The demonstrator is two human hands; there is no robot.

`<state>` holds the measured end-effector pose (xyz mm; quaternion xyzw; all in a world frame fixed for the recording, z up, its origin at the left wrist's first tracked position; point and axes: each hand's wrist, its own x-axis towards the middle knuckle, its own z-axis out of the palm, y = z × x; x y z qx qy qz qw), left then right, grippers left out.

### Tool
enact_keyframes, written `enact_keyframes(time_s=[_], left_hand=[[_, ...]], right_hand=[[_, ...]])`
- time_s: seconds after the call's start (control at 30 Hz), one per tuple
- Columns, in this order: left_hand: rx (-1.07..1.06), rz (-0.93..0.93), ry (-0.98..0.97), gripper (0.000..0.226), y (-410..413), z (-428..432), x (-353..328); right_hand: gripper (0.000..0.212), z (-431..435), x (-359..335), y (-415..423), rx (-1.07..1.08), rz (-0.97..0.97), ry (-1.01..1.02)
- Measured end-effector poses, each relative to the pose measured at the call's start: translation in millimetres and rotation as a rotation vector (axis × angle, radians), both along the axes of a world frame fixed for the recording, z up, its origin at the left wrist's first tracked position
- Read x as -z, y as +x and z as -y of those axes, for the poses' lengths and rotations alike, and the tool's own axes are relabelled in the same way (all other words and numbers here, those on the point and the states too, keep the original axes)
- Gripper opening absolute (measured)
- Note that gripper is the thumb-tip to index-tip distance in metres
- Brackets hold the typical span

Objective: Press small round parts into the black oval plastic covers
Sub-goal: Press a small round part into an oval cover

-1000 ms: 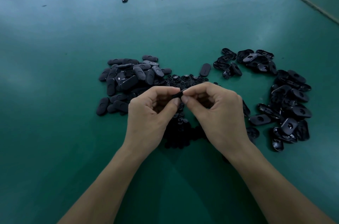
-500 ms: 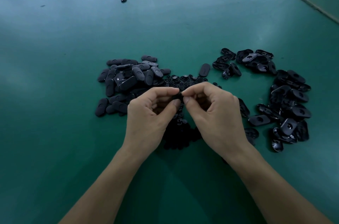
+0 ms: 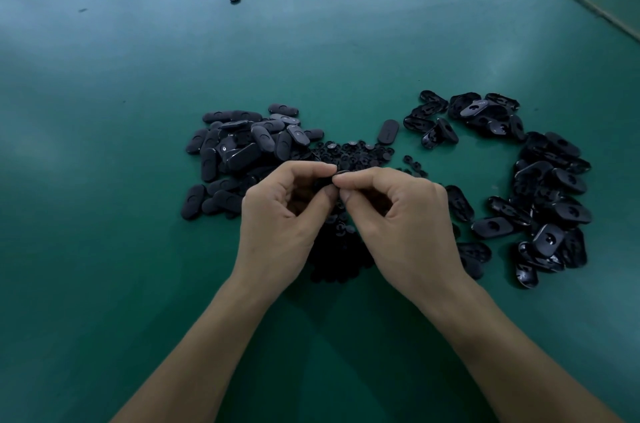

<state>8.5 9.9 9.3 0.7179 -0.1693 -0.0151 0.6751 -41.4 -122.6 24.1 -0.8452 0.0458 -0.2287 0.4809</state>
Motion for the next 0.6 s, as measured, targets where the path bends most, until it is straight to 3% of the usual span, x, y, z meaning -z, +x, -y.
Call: enact_keyframes(time_s=[0.6], left_hand=[[0.039,-0.105,-0.134,0.032,0.1,-0.9,1.5]], right_hand=[[0.026,12.7,-1.9,1.7,-0.055,-0.053,-0.044]])
